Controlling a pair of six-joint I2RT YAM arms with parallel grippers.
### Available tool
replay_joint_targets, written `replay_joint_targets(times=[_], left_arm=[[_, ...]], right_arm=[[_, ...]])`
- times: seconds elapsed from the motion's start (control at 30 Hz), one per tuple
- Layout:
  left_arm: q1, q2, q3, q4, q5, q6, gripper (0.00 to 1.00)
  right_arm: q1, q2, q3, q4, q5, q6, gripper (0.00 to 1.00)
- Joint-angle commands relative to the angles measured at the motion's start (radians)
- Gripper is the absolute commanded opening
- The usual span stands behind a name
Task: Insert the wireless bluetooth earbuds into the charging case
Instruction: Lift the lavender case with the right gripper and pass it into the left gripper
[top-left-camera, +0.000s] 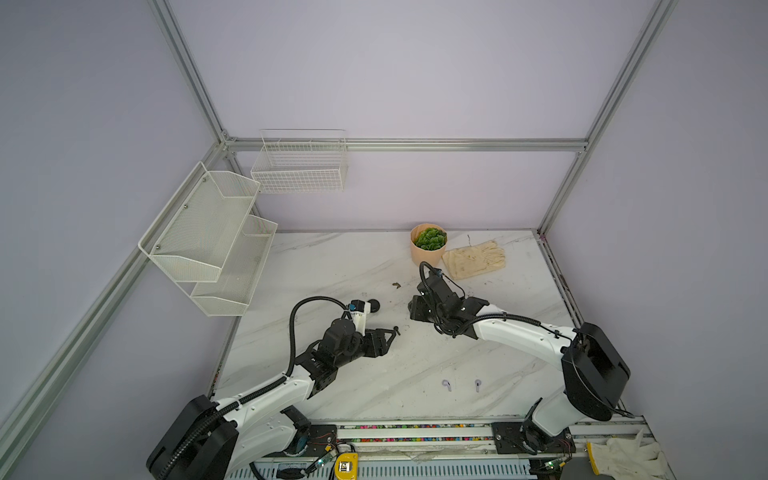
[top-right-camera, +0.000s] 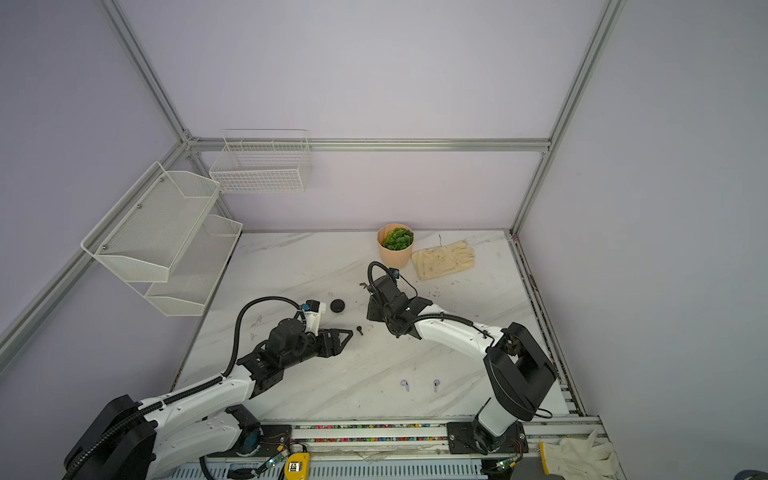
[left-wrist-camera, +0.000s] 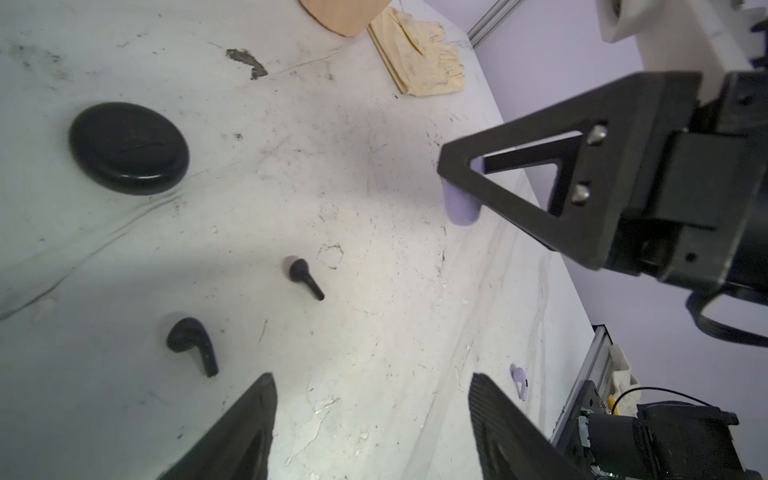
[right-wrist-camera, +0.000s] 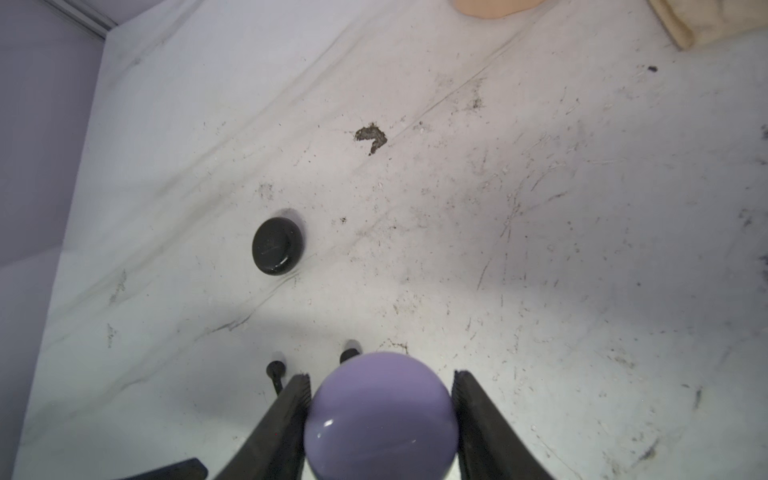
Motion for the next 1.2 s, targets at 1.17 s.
replay_joint_targets(times=[1.17], left_arm=[[-0.095,0.609,-0.008,1.249,-0.189,0.234,0.53]], right_arm=[[-0.026,-0.089,-0.04,0.195,-0.115,0.283,0.41]])
